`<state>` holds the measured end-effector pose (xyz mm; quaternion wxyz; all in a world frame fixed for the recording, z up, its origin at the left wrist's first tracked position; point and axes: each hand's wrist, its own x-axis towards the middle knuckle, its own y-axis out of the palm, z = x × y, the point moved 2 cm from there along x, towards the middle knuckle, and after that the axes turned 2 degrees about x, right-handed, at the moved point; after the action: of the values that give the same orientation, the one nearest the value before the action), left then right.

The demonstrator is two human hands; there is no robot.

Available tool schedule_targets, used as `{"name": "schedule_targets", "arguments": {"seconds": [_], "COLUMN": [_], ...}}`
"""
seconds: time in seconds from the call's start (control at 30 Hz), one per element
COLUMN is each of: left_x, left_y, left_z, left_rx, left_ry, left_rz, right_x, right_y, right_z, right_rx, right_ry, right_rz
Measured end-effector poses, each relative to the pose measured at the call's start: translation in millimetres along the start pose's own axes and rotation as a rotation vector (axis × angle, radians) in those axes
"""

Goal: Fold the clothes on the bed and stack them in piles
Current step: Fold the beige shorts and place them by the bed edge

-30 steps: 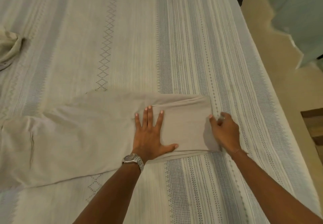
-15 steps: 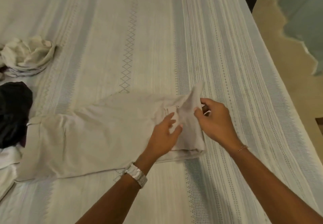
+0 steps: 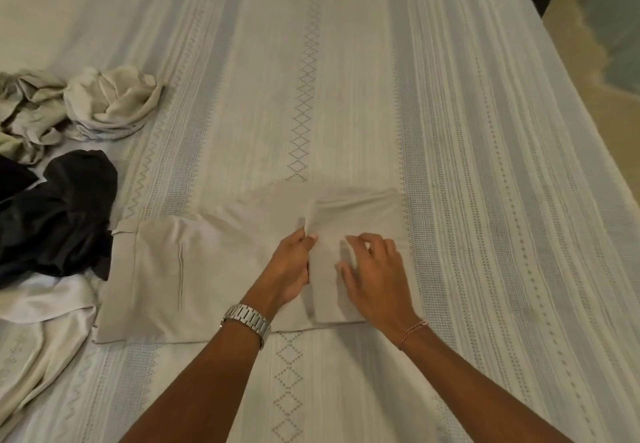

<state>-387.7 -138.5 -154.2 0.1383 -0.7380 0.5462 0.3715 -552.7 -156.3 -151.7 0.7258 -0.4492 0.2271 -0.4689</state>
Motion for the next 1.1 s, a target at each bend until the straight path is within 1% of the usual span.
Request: {"name": "schedule_targets", "arguments": {"seconds": [0.03,0.1,0.17,0.23,0.27,0.4,0.47,0.5,0.57,0.63,0.7,0.87,0.97,1.0,1.03,1.1], "left_x": [3,10,16,22,26,28,27,27,36,44,51,58,56,55,55,54], "left_y": [-5,-15,-23,-28,-30,-27,-23,-19,-17,-23,-32,-32,-35,-35,-34,-30], "left_z": [6,17,26,33,33,29,31,32,40,49,57,57,60,60,59,58], "left_rx": [-0.013,-0.025,-0.008,0.097,0.209,0.788,1.085,1.231,1.478,1.627,1.675,1.733,1.771,1.780,1.787,1.795], "left_ry": [-0.009,-0.008,0.019,0.091,0.165,0.500,0.663,0.747,0.856,0.840,0.778,0.715,0.679,0.679,0.684,0.692], "left_rz": [-0.014,-0.047,-0.069,-0.120,-0.184,-0.501,-0.593,-0.579,-0.434,-0.306,-0.243,-0.248,-0.258,-0.255,-0.251,-0.251], "right_x": [2,7,11,16,18,21,20,20,21,23,23,27,27,25,23,22], "right_y": [3,13,24,31,34,43,50,53,57,59,62,63,62,58,52,36], "right_z": [-10,-26,-36,-38,-37,-38,-37,-37,-38,-38,-40,-48,-53,-55,-58,-62], "right_rx": [-0.084,-0.213,-0.271,-0.300,-0.306,-0.309,-0.311,-0.312,-0.319,-0.331,-0.333,-0.292,-0.169,-0.078,0.026,0.196], "right_ry": [0.014,0.044,0.048,0.023,0.018,0.060,0.058,0.053,0.046,0.046,0.053,0.040,0.044,0.087,0.169,0.415], "right_rz": [0.012,0.109,0.210,0.247,0.246,0.206,0.197,0.197,0.195,0.197,0.214,0.257,0.256,0.220,0.157,-0.031]}}
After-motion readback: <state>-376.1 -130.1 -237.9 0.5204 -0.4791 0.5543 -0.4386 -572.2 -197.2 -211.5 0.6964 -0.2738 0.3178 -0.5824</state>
